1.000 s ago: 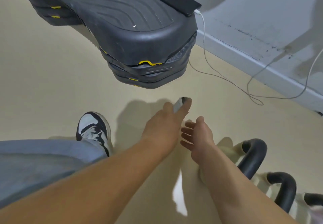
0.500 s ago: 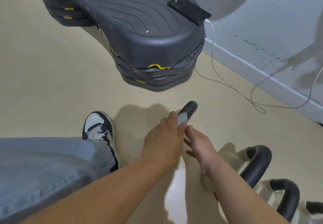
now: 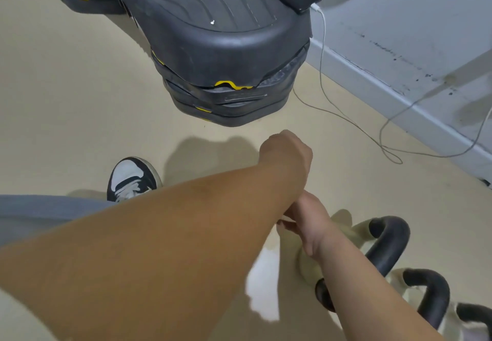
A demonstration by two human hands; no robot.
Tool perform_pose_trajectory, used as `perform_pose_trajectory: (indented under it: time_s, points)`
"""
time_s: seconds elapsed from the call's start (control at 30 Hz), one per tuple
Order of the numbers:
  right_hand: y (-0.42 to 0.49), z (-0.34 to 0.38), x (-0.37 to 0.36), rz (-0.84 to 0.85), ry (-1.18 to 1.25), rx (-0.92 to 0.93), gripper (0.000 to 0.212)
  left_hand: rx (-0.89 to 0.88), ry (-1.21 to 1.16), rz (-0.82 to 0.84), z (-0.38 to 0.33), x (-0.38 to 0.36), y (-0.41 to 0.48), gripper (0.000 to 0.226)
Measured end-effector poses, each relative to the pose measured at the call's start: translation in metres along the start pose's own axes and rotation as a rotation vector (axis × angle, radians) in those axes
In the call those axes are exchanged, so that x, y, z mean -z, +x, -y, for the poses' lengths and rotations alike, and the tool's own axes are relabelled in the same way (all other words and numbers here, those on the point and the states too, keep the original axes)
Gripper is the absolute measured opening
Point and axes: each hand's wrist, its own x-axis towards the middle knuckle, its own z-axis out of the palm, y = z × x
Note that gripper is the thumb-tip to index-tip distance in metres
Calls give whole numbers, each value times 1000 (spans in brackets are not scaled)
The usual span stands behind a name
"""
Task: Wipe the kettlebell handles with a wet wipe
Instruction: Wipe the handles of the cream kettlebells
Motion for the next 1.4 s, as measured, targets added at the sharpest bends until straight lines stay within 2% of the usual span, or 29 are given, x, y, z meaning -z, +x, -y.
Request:
perform_pose_trajectory:
  time_s: [0.17, 0.27, 0.33, 0.4, 0.47, 0.53, 0.63, 0.7, 0.8, 0.87, 0.93, 0.97, 1.07, 1.17, 1.27, 1.4]
  points:
    - [-1, 14, 1, -6, 25, -21, 51, 81, -329, -206, 20, -21, -40, 49]
    - [-7, 22, -3, -44, 29, 2, 52, 101, -472, -253, 31, -40, -68, 58]
    - [-14, 27, -8, -102, 55, -5, 47, 168, -592, -215, 39, -44, -80, 53]
    - [-23, 31, -13, -138, 95, -9, 41, 283, -730, -166, 42, -45, -85, 34]
    - [-32, 35, -17, -138, 136, -15, 39, 347, -897, -108, 41, -40, -90, 41]
    - [-40, 38, -18, -125, 150, -11, 39, 330, -968, -53, 38, -36, -90, 49]
    - [-49, 40, -12, -138, 149, 2, 41, 250, -961, -59, 28, -29, -81, 35]
    - [-54, 41, -3, -178, 144, 4, 45, 291, -1224, 34, 8, -22, -81, 30]
    - [-56, 41, 14, -229, 135, 20, 53, 423, -1576, 110, -18, -20, -82, 39]
    - [-57, 43, 22, -246, 123, 17, 48, 359, -1445, 78, -26, -29, -82, 33]
    - [-60, 44, 30, -271, 123, 6, 42, 289, -1112, -28, -31, -34, -83, 11]
    - [-61, 44, 33, -283, 130, -3, 37, 278, -997, -60, -34, -36, -84, 8]
    - [-60, 42, 45, -321, 151, -24, 25, 220, -937, -53, -48, -36, -87, 8]
    - [-64, 37, 57, -354, 163, -32, 22, 158, -864, -17, -62, -41, -88, 7]
    - [-65, 32, 66, -408, 145, -24, 18, 105, -812, 20, -75, -51, -87, 17]
    - [-61, 27, 70, -470, 64, -12, 24, 19, -754, 157, -71, -37, -89, 13]
